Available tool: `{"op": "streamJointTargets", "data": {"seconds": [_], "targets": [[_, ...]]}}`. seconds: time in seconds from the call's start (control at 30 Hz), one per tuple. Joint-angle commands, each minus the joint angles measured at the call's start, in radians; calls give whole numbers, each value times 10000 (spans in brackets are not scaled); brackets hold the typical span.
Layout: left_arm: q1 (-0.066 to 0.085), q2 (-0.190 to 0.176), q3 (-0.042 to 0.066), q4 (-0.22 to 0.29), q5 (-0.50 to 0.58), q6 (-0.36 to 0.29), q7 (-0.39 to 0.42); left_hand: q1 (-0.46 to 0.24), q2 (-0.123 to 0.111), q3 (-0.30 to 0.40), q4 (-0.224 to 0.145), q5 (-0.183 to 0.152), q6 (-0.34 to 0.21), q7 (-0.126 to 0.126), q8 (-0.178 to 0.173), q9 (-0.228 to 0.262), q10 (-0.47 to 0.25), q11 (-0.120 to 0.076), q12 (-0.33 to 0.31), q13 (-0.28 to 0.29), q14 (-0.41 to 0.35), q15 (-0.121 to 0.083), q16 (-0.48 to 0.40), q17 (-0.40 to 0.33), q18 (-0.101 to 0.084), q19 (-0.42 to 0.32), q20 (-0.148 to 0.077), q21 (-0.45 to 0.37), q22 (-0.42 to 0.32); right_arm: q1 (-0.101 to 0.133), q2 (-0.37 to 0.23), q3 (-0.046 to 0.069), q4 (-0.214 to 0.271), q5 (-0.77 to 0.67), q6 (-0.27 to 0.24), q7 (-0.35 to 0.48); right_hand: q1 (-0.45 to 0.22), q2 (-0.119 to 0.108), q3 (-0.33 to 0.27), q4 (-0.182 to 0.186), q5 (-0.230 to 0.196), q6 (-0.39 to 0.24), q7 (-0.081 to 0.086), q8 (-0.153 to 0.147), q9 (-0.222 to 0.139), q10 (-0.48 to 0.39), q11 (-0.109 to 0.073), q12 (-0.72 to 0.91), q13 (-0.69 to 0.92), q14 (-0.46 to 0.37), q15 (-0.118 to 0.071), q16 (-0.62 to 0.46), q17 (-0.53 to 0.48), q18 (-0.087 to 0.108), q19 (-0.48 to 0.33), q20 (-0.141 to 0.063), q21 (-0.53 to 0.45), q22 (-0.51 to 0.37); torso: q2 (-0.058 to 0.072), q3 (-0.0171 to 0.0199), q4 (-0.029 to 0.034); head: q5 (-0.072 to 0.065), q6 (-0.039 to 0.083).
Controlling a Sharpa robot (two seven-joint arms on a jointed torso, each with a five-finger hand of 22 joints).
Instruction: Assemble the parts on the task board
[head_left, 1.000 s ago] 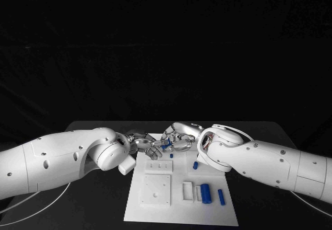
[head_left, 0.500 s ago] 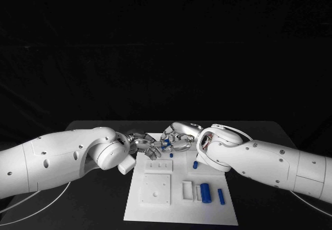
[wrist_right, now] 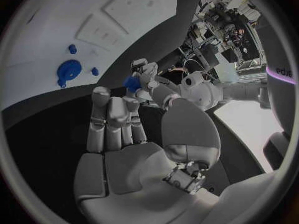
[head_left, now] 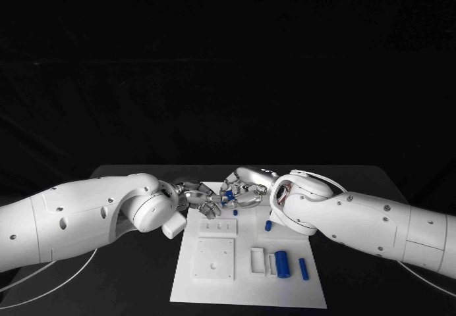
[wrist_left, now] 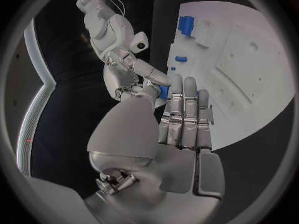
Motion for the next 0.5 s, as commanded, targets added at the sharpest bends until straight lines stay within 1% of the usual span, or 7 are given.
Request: {"op": "streamJointTargets", "data": {"seconds": [0.03, 0.07, 0.1, 0.13, 0.17, 0.23, 0.5], "targets": [[52, 53, 62, 65, 342, 88, 631, -1454, -372, 2455, -1240, -369, 252, -129, 73, 118, 9, -59, 140, 93, -139, 66, 102, 63, -73, -172, -142, -33, 12, -63, 73, -38, 74, -95, 313, 45, -16, 77, -28, 9, 34, 331, 252, -4, -9, 36, -7, -49, -11, 12, -60, -39, 1, 206, 23, -55, 16, 156, 2, -3, -3, -4, -10], [52, 50, 62, 60, 342, 66, 635, -2098, -214, 2747, -2091, -303, 282, -166, 127, 179, 46, -94, 211, 151, -178, 66, 104, 75, -73, -295, -142, -19, 59, -63, 72, -38, 75, -95, 308, 45, -16, 76, -29, 9, 34, 330, 252, -5, -9, 36, -7, -49, -11, 15, -60, -35, 5, 206, 23, -55, 16, 156, 1, -2, -4, -2, -11], [52, 50, 62, 54, 342, 51, 640, -3115, -7, 3410, -3365, -353, 365, -200, 190, 247, 104, -133, 322, 230, -217, 68, 88, 69, -73, -319, -173, 23, 98, -64, 72, -38, 72, -95, 310, 45, -16, 75, -29, 8, 34, 330, 252, -5, -9, 36, -7, -49, -11, 14, -60, -36, 5, 206, 22, -55, 16, 156, 0, -2, 1, -3, -9], [52, 50, 62, 55, 342, 42, 641, -4421, 275, 3985, -4113, -187, 449, -189, 228, 303, 118, -122, 415, 290, -100, 38, 183, 105, -73, -263, -106, 78, 119, -65, 72, -38, 68, -95, 308, 43, -16, 75, -29, 8, 34, 330, 252, -5, -9, 36, -7, -49, -11, 13, -61, -37, 4, 206, 22, -55, 16, 156, 1, -2, 2, -6, -10], [52, 54, 62, 60, 342, 46, 651, -5128, 425, 4562, -4708, -161, 542, -239, 270, 357, 175, -172, 525, 353, -6, -7, 283, 145, -73, -220, -128, 125, 139, -65, 72, -39, 66, -95, 302, 40, -15, 75, -30, 7, 34, 330, 252, -5, -9, 36, -7, -49, -11, 12, -61, -40, 1, 206, 22, -55, 16, 156, 0, -2, 5, -12, -11], [51, 61, 62, 65, 342, 55, 642, -5657, 321, 5490, -4827, -418, 672, -294, 317, 450, 231, -227, 718, 451, 73, -64, 441, 195, -73, -121, -186, 243, 190, -71, 83, -39, 66, -95, 308, 38, -15, 76, -31, 7, 34, 330, 252, -5, -8, 36, -7, -49, -10, 10, -61, -43, -1, 206, 22, -55, 15, 156, -1, -5, 7, -9, -14], [51, 53, 62, 70, 324, 182, 613, -6074, 323, 5691, -4787, -621, 856, -378, 411, 598, 366, -317, 973, 577, 253, -174, 646, 250, -73, 84, -294, 452, 268, -73, 80, -40, 60, -99, 310, 9, -15, 77, -34, 7, 35, 328, 252, -7, -6, 35, -7, -51, -10, 5, -61, -52, -7, 206, 21, -56, 13, 156, 0, -3, 5, -23, -11]]}}
